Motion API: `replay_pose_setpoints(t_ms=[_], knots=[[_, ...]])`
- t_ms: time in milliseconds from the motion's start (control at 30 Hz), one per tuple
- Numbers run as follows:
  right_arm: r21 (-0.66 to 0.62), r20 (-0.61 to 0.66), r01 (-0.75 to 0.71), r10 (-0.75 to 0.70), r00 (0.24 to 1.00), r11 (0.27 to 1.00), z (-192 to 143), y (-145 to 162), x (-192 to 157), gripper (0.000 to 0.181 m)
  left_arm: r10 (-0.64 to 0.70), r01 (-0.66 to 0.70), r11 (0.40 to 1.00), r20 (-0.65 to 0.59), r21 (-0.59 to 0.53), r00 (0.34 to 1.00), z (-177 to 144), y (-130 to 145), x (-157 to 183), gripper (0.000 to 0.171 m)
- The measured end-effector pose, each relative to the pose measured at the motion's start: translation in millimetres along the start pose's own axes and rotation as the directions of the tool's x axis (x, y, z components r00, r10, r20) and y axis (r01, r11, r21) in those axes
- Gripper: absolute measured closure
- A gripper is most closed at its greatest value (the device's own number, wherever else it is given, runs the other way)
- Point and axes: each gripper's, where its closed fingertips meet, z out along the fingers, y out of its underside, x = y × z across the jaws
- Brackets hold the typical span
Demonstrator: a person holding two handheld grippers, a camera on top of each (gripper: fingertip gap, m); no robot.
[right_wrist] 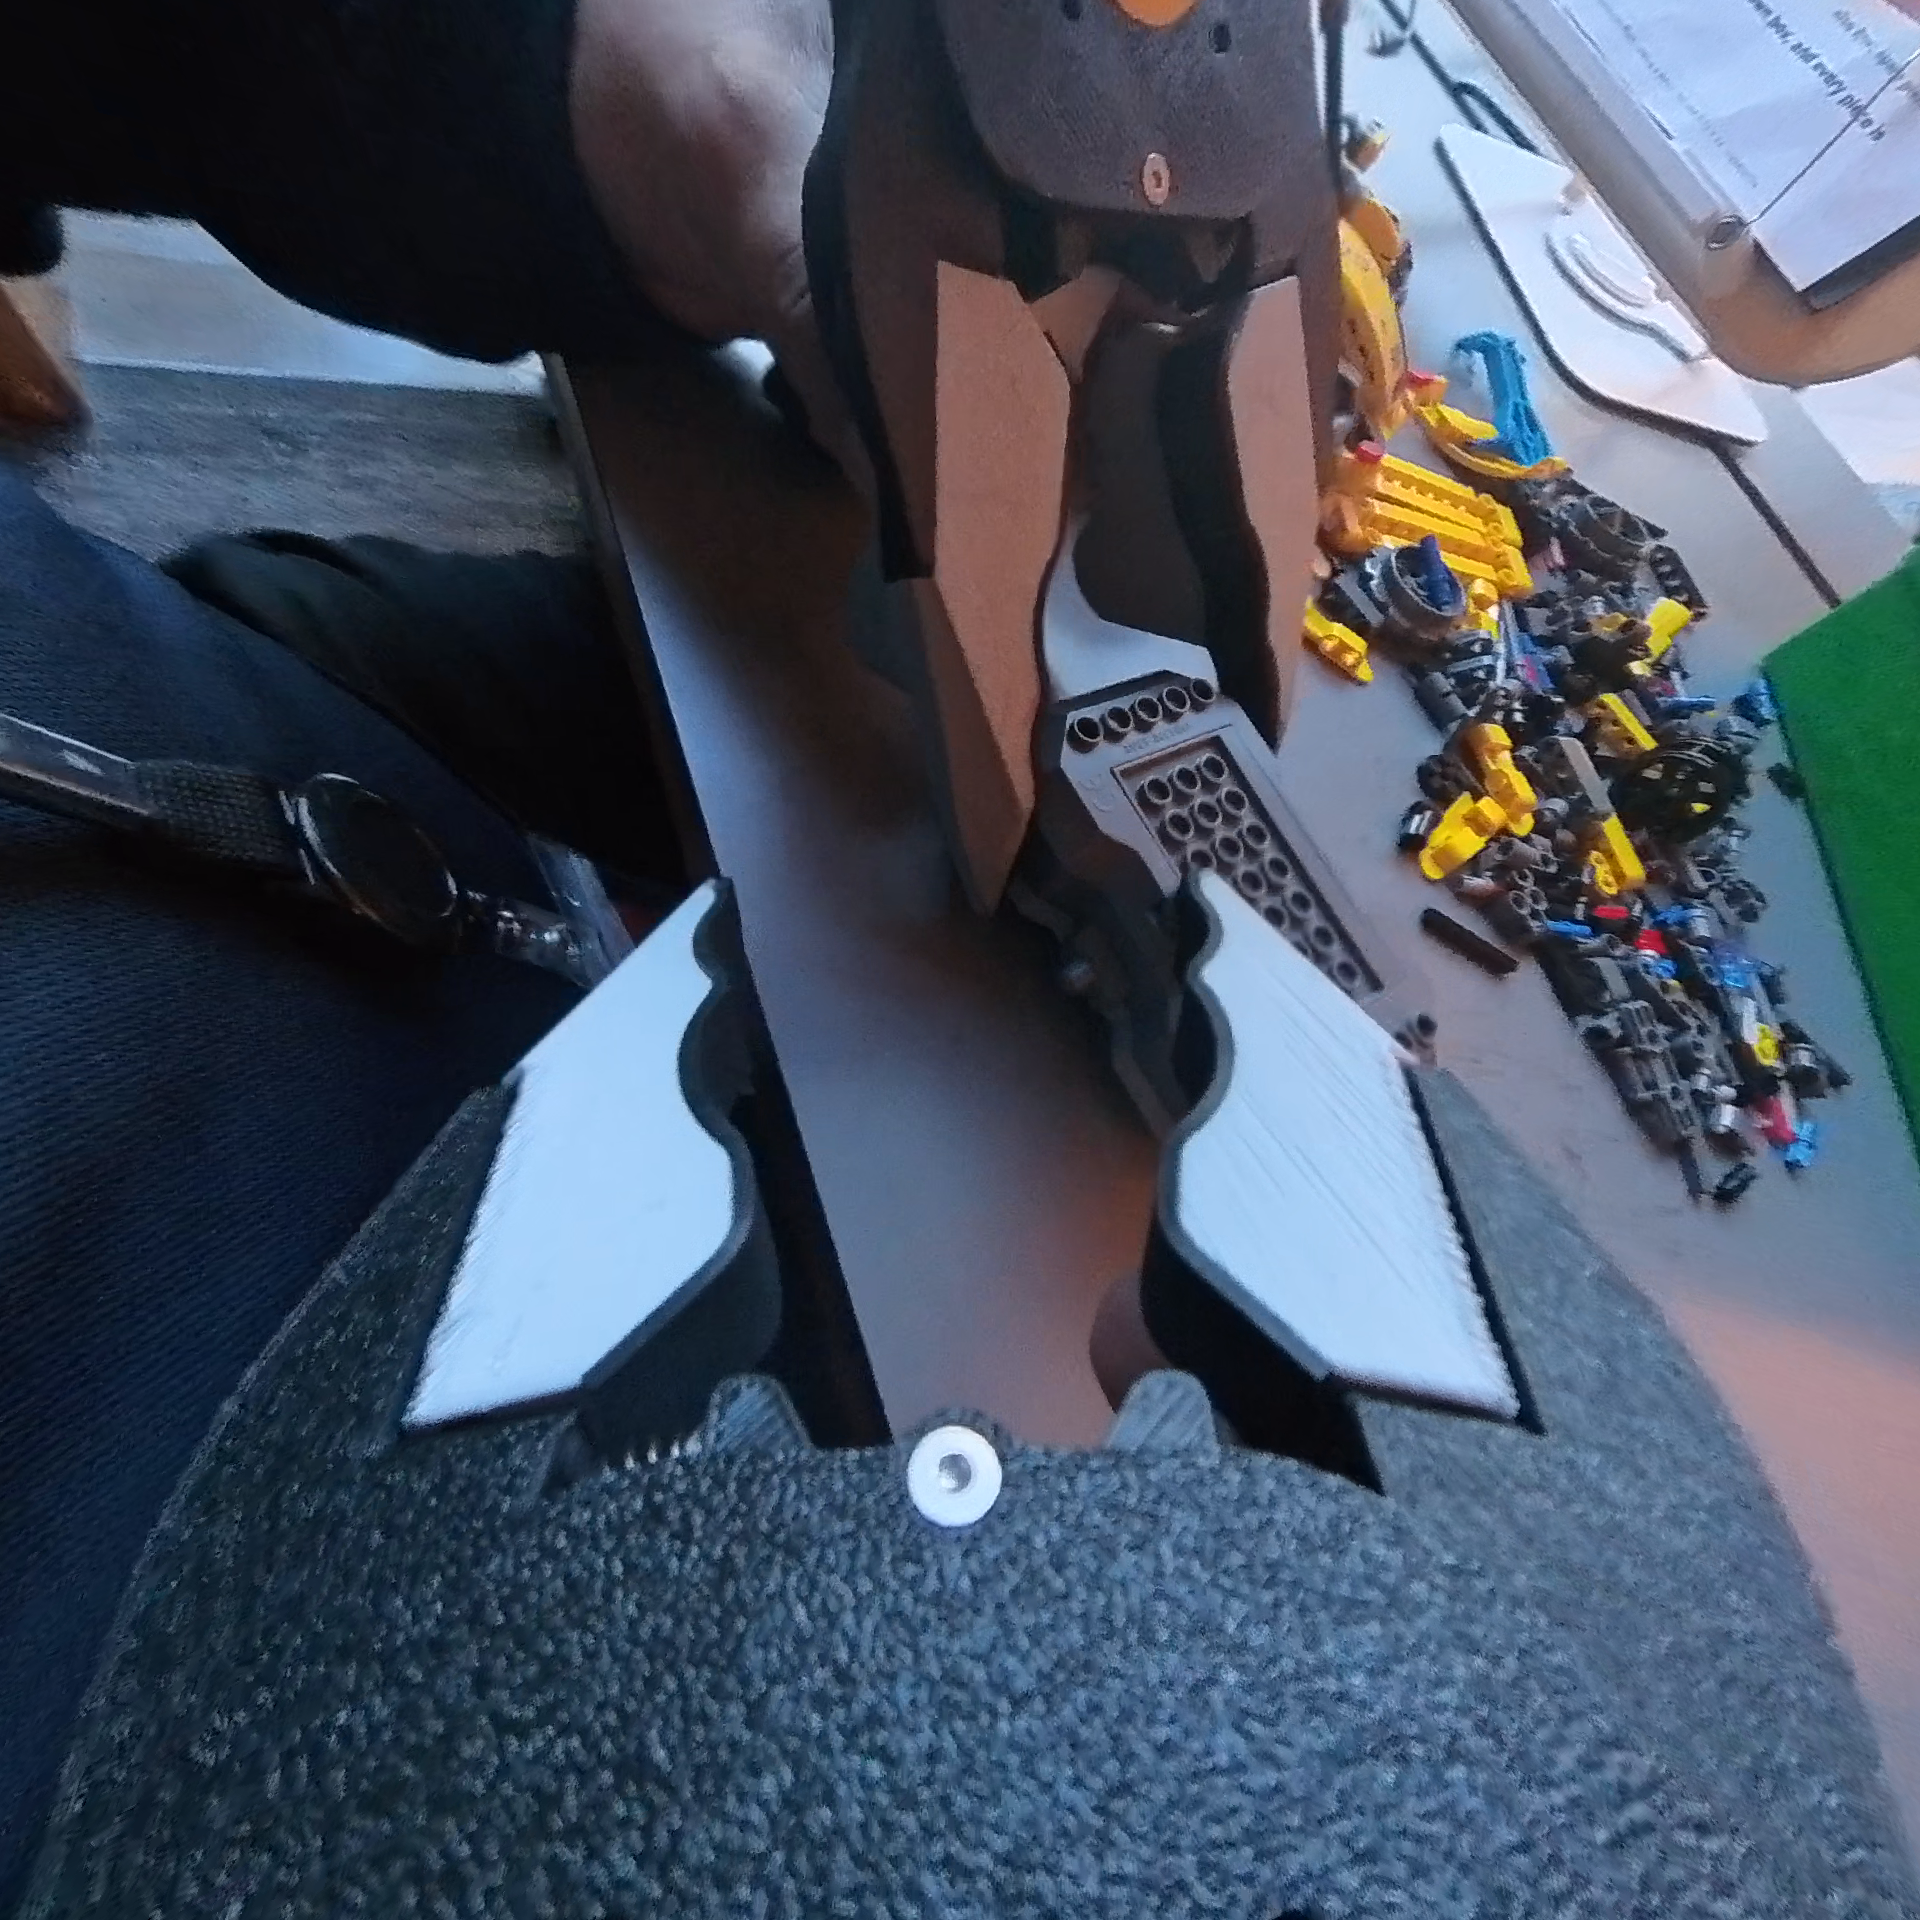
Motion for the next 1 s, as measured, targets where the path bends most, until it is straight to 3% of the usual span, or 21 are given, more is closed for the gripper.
replay_pose_setpoints(t_ms=[167, 433, 1000], knots=[[0.051, 0.073, -0.087, 0.083, 0.994, 0.995, -4.4, -8.4, -1.5, 0.098, 0.037, -0.037, 0.999, 0.0, 0.008, 0.999, -0.2, -1.0, 6.5, 0.099], [0.114, 0.032, -0.16, 0.157, 0.987, 0.981, -22.8, -2.1, 11.0, 0.104, 0.117, -0.117, 0.993, 0.033, 0.003, 0.993, -0.5, 0.5, 12.1, 0.099], [0.156, 0.02, -0.167, 0.166, 0.986, 0.973, -24.0, -2.5, 9.7, 0.108, 0.03, -0.03, 1.0, -0.039, 0.003, 0.999, -0.1, 0.8, 11.4, 0.099]])
